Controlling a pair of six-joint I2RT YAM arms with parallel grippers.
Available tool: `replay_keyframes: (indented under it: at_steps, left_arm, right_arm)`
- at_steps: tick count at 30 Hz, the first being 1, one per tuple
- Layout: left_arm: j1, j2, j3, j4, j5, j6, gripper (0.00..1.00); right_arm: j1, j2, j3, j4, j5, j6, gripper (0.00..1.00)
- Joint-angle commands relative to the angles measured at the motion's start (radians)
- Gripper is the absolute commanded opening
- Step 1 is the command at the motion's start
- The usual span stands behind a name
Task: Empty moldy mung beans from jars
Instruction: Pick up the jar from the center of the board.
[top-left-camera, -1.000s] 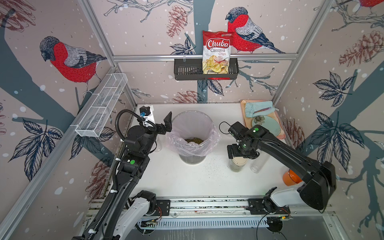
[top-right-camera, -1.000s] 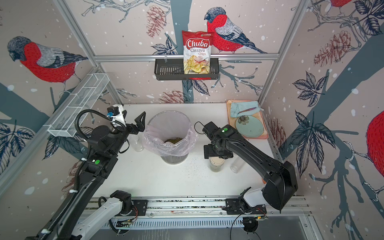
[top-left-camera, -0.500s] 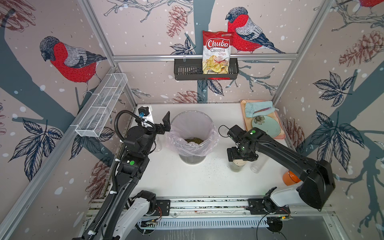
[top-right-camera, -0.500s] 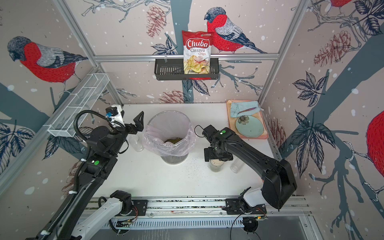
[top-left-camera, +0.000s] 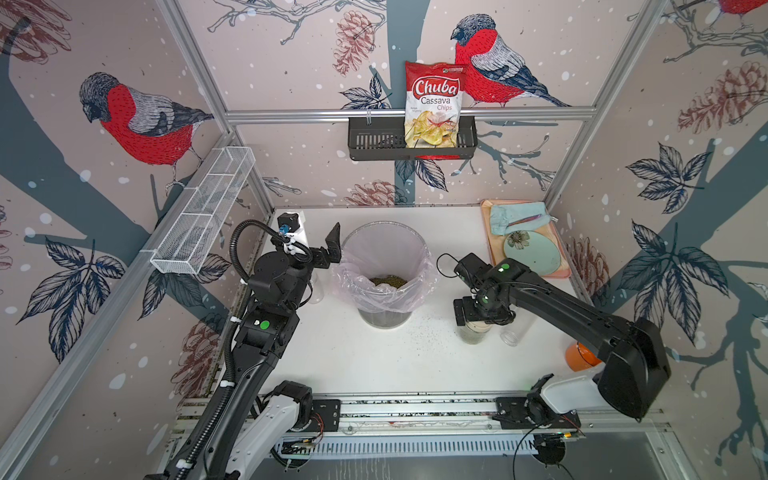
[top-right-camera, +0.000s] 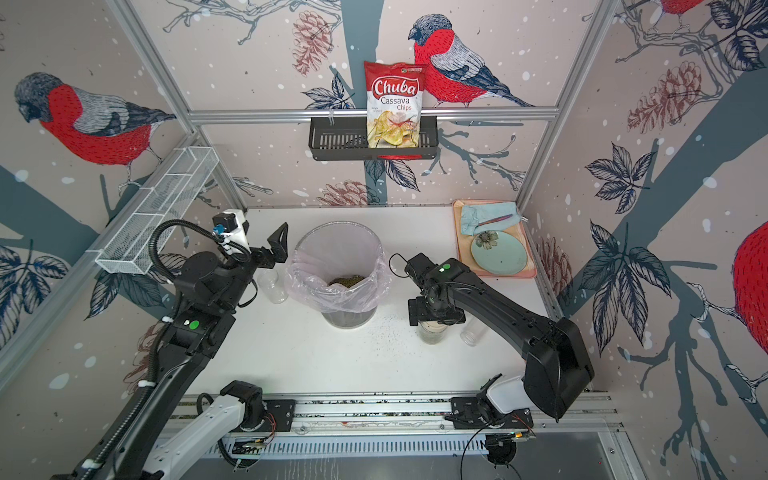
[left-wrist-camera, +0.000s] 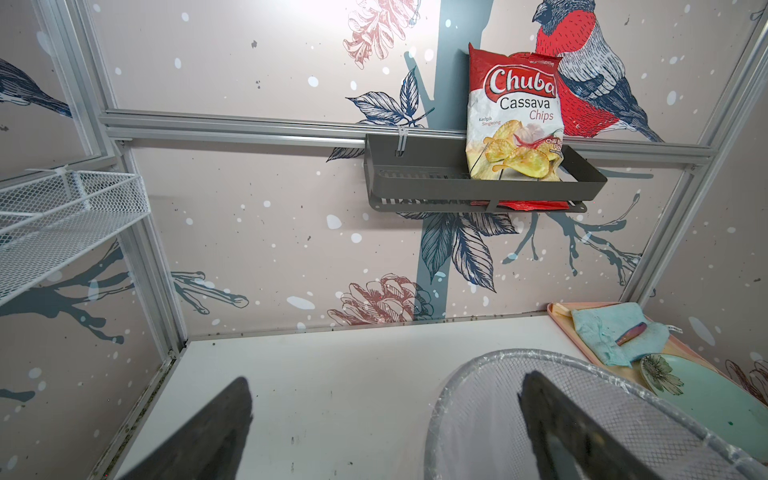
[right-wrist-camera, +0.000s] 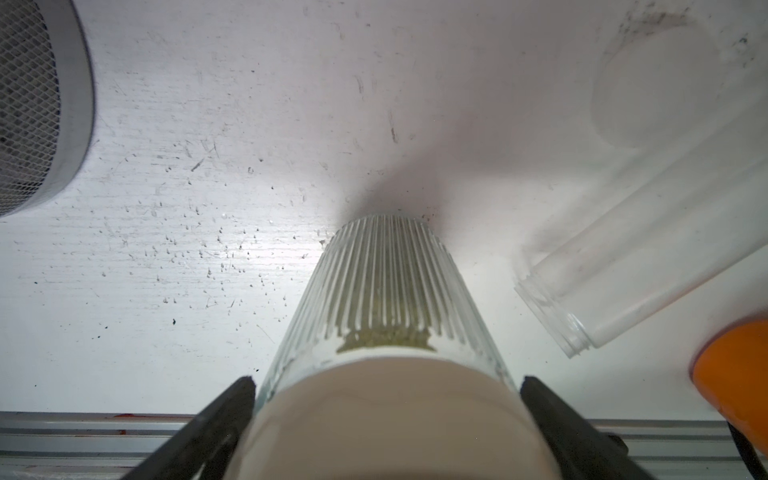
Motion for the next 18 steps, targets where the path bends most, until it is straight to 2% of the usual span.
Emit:
replay_keyframes:
  at_steps: [1,7,12,18]
  left_arm:
    - [0.000,-0.003,0.000,0.037,-0.016,0.006,0.98]
    - [0.000,-0.003,-0.002,0.037,-0.022,0.004,0.98]
    - [0.001,-0.004,-0.002,0.038,-0.024,0.005,0.98]
    - [0.001,-0.007,-0.002,0.037,-0.032,0.007,0.98]
  right_arm:
    - [-0.002,0.002,-0.008,0.013,-0.009,-0.009,1.00]
    - [-0.006,0.002,-0.014,0.032,-0.028,-0.013,0.97]
    - [-0.009,0.002,-0.011,0.030,-0.037,-0.020,0.86]
    - [-0.013,-0.005,-0.009,0.016,-0.043,-0.022,0.79]
